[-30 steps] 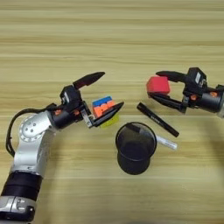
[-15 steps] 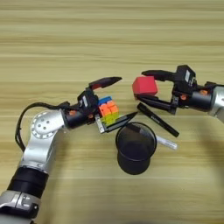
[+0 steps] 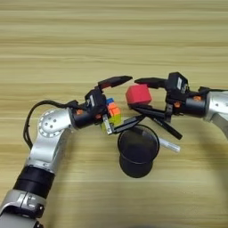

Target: Move the objects on the table

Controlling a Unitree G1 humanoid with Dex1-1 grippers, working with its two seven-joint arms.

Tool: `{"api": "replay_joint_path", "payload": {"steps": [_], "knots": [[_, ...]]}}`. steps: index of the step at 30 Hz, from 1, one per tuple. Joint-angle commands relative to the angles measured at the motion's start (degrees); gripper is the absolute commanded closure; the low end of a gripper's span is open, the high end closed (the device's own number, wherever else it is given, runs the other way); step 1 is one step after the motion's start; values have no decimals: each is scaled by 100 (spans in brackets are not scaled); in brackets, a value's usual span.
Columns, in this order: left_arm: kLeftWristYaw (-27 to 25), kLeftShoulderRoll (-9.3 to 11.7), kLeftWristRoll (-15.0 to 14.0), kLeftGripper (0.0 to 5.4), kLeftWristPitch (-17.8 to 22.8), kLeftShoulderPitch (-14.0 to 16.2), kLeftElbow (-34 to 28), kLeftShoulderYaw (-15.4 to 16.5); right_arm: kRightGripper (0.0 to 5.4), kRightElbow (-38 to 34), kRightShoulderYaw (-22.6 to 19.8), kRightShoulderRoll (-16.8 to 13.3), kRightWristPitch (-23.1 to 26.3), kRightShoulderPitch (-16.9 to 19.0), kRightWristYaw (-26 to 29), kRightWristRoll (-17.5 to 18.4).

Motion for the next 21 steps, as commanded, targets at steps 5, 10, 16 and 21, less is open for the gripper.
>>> {"api": "replay_joint_path", "payload": {"steps": [5,10,16,21], "knots": [[-64,17,3,79,47,-110,-21,-55,232,-8,29,-15,6,-120,-3,-54],[-76,18,11,124,45,-125,17,-61,232,-3,29,-19,2,-131,5,-51],[-91,24,14,180,37,-138,51,-62,232,-23,35,-19,10,-149,11,-42],[-87,21,12,230,34,-131,43,-62,232,-49,35,-25,17,-148,18,-28]]}}
